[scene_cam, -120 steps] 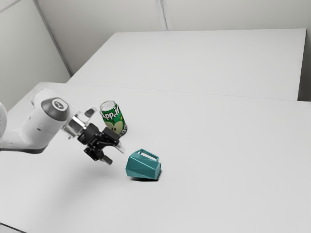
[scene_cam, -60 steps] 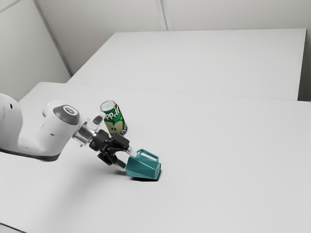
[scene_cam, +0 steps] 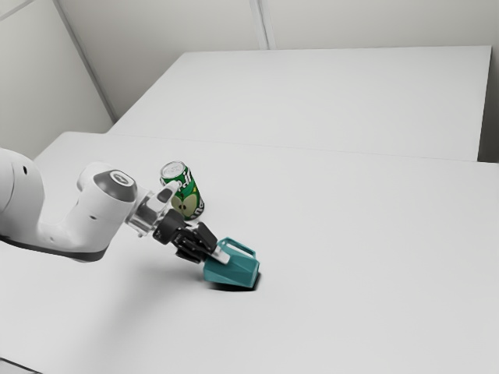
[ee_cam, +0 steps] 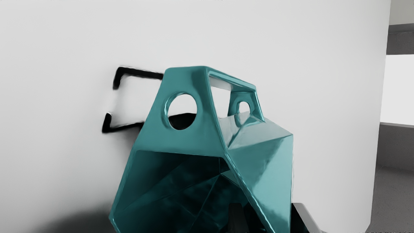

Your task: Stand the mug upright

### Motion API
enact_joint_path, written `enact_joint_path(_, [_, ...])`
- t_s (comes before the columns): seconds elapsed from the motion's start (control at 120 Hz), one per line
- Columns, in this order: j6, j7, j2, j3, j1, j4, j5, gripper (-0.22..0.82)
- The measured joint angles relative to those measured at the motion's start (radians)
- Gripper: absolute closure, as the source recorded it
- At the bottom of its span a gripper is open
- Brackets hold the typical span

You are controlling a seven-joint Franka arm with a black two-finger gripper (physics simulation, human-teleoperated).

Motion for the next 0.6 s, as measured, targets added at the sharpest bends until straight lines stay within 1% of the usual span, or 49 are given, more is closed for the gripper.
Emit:
enact_joint_path(0.125, [0.004,0.014,-0.007,-0.003,-0.003,0.000,0.001,0.69])
enact_joint_path(0.25, [0.010,0.024,-0.020,-0.007,-0.012,0.001,0.003,0.74])
enact_joint_path(0.45, [0.019,0.038,-0.045,-0.001,-0.050,0.003,0.001,0.76])
enact_joint_path(0.6, [0.024,0.048,-0.065,0.000,-0.032,0.003,0.005,0.77])
